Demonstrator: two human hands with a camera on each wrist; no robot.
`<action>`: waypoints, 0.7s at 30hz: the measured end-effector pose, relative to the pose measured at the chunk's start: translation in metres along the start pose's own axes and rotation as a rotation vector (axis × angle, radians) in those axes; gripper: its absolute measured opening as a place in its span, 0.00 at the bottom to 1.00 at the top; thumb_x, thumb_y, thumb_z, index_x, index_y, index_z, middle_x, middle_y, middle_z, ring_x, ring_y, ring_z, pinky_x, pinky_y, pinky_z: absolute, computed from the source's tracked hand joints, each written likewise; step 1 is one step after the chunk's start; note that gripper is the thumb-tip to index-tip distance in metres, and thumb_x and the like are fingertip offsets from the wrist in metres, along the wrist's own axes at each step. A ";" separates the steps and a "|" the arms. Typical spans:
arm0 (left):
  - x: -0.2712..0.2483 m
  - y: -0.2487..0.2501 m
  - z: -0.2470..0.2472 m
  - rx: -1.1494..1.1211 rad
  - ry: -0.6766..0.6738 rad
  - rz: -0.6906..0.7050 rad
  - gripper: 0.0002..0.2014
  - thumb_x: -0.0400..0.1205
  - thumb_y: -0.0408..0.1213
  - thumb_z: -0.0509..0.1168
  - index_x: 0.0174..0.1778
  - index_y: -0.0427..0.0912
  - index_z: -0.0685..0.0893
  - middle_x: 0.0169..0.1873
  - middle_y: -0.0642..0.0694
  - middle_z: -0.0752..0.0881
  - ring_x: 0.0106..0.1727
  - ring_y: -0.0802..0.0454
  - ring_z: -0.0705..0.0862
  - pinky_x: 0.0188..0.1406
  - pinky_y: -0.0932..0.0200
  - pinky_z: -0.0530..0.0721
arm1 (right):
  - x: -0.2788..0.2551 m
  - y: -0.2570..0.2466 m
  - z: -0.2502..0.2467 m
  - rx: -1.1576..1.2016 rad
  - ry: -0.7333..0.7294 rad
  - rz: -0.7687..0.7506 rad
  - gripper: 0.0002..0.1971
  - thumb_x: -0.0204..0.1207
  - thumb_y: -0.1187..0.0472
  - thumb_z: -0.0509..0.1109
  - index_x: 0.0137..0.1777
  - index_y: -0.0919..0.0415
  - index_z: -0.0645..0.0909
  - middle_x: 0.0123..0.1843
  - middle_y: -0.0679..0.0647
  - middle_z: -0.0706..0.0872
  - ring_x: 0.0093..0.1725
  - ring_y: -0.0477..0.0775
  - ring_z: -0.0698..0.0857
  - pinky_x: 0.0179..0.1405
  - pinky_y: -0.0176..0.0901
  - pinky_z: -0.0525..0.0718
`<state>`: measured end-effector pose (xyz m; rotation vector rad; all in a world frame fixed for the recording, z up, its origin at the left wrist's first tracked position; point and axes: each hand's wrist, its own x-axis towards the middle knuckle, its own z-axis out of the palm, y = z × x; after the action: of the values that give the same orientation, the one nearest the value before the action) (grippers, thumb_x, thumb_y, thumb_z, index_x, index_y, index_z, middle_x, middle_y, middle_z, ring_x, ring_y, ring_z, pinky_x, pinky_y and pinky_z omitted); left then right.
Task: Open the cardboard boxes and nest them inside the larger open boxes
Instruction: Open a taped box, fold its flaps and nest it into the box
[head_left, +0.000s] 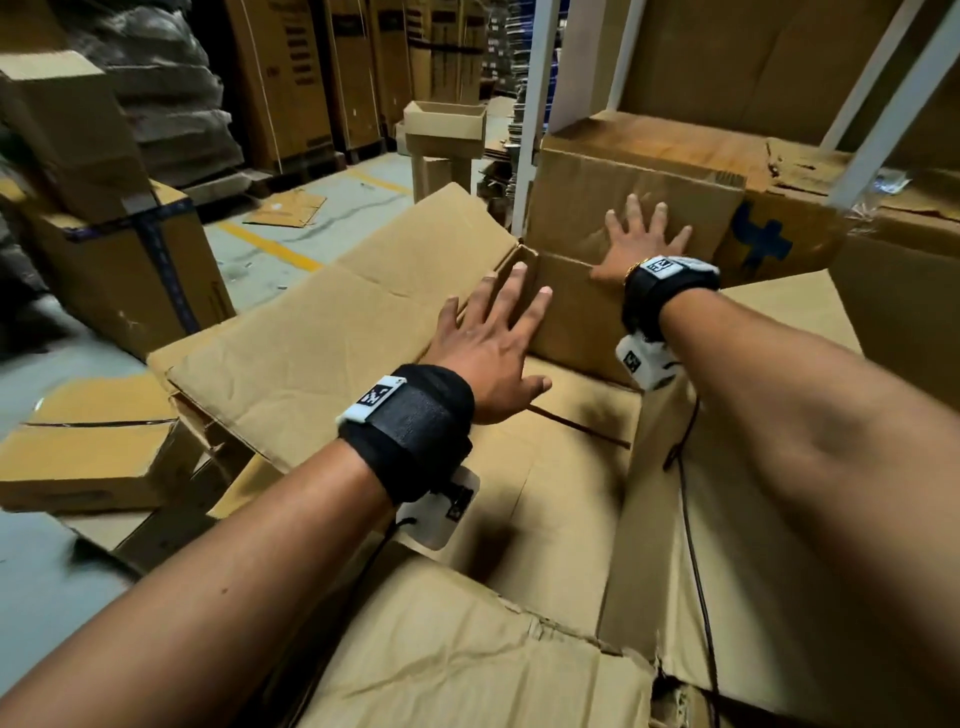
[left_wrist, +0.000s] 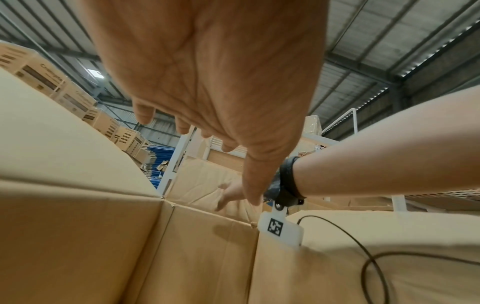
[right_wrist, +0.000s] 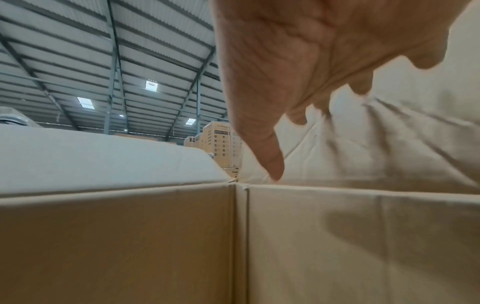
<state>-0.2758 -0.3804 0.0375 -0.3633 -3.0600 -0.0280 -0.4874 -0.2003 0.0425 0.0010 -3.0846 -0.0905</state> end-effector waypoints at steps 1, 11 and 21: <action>0.001 -0.001 0.003 0.007 -0.012 -0.004 0.45 0.81 0.64 0.57 0.85 0.56 0.36 0.84 0.47 0.29 0.85 0.43 0.35 0.82 0.34 0.46 | 0.010 0.006 0.000 -0.013 -0.052 -0.015 0.46 0.76 0.43 0.71 0.88 0.50 0.48 0.89 0.49 0.41 0.86 0.68 0.41 0.78 0.81 0.46; 0.000 0.003 0.004 0.025 -0.076 0.010 0.45 0.81 0.65 0.56 0.85 0.55 0.35 0.83 0.47 0.27 0.85 0.42 0.33 0.82 0.33 0.44 | -0.001 0.013 0.000 -0.084 0.122 -0.100 0.38 0.69 0.48 0.72 0.80 0.51 0.66 0.82 0.59 0.62 0.78 0.67 0.63 0.72 0.68 0.66; -0.025 0.012 -0.035 -0.006 -0.290 0.078 0.37 0.79 0.69 0.55 0.83 0.58 0.61 0.85 0.47 0.55 0.84 0.42 0.55 0.79 0.36 0.58 | -0.020 0.011 -0.014 -0.043 0.106 -0.058 0.34 0.70 0.48 0.72 0.77 0.53 0.70 0.73 0.61 0.69 0.73 0.67 0.67 0.65 0.63 0.71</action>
<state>-0.2469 -0.3751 0.0711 -0.5304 -3.3278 0.0210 -0.4667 -0.1901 0.0557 0.0903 -2.9761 -0.1536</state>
